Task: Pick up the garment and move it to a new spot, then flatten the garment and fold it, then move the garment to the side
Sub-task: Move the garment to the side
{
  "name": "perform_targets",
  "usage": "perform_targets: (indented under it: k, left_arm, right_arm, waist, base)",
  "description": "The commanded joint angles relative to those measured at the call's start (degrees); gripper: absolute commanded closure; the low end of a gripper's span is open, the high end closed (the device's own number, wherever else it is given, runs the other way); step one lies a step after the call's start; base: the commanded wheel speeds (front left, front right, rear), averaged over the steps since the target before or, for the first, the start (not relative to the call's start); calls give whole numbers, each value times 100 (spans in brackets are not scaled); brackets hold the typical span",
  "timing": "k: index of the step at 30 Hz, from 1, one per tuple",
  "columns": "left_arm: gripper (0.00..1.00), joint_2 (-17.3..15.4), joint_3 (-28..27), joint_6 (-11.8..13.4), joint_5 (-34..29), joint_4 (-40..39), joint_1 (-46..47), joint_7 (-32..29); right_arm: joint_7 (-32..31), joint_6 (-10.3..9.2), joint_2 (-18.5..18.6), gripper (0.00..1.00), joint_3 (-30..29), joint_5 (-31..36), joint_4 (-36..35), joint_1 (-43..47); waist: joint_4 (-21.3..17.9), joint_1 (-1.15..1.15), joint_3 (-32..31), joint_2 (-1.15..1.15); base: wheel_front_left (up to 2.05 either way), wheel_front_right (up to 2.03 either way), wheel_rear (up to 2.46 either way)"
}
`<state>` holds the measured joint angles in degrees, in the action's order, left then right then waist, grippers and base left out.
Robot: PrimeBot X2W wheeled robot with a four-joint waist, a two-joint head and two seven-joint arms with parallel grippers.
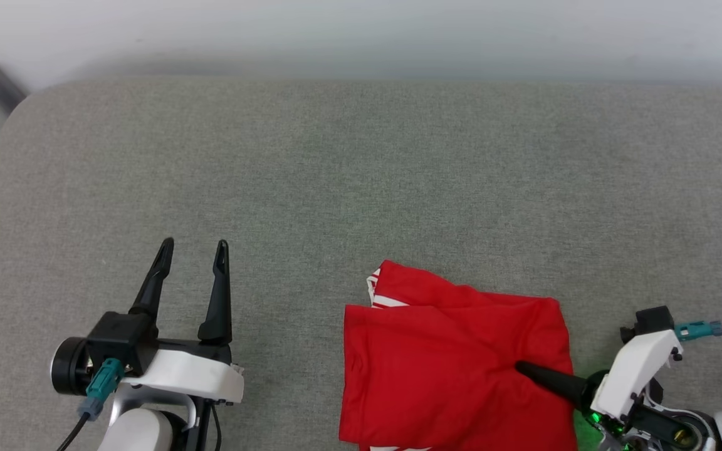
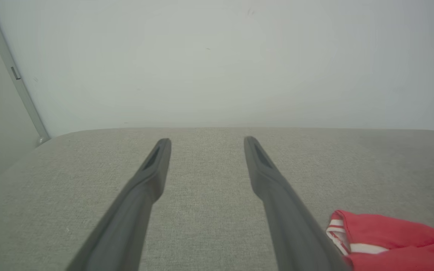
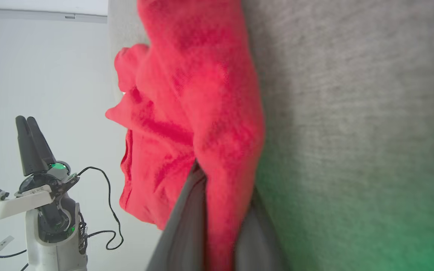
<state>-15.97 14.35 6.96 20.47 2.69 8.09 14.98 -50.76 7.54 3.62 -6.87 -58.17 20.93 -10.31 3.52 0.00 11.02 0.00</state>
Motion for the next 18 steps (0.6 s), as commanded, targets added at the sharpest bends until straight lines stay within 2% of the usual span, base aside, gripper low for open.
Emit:
perform_targets:
  k: [1,5,9,14,18]
  left_arm:
    - [0,29,-25,-11,-23,21,-63,26]
    - [0,73,-54,-35,-51,33,-168,26]
    - [0,74,-51,-74,-56,77,-302,26]
    - [0,114,-141,-53,-45,15,-455,25]
    - [0,47,-277,-24,-85,-228,-476,24]
  right_arm:
    - [85,-10,32,100,83,135,18,14]
    - [400,-9,232,100,406,720,-200,-16]
    - [579,-8,410,100,793,1274,-388,-99]
    - [757,-7,664,100,1134,2146,-406,-369]
    - [808,-7,745,100,1366,2665,-310,-811]
  waist:
    - [-42,0,-68,0]
    - [-185,0,-258,0]
    - [-493,0,-446,0]
    - [-1146,0,-540,0]
    - [-1871,0,-236,0]
  base:
    - [0,0,0]
    - [0,0,0]
    - [0,0,0]
    - [0,0,0]
    - [0,0,0]
